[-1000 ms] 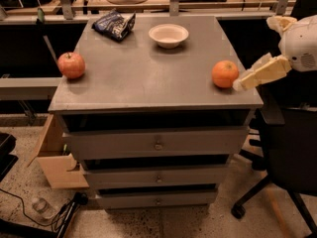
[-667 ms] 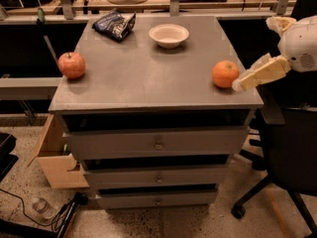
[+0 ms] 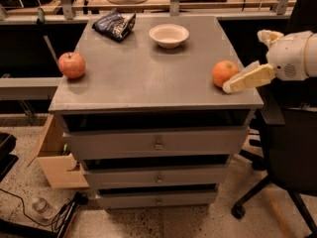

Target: Move orange near apple

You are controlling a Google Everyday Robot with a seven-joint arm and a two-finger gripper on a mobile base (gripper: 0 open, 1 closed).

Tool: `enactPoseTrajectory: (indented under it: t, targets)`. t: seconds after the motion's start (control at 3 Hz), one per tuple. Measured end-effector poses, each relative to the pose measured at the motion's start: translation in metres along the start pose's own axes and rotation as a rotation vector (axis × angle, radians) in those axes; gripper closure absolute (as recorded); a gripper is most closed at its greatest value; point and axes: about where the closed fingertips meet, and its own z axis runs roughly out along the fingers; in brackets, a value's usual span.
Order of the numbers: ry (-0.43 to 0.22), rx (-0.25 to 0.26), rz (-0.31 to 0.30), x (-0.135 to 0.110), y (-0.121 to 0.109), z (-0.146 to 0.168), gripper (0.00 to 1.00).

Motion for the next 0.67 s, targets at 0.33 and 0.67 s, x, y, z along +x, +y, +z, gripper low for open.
enactPoseTrajectory:
  t: [0.33, 0.67]
  targets:
    - [-0.019, -0.003, 0.026, 0.012, -0.005, 0.014, 0.0]
    - [-0.034, -0.007, 0.042, 0.025, -0.004, 0.03, 0.0]
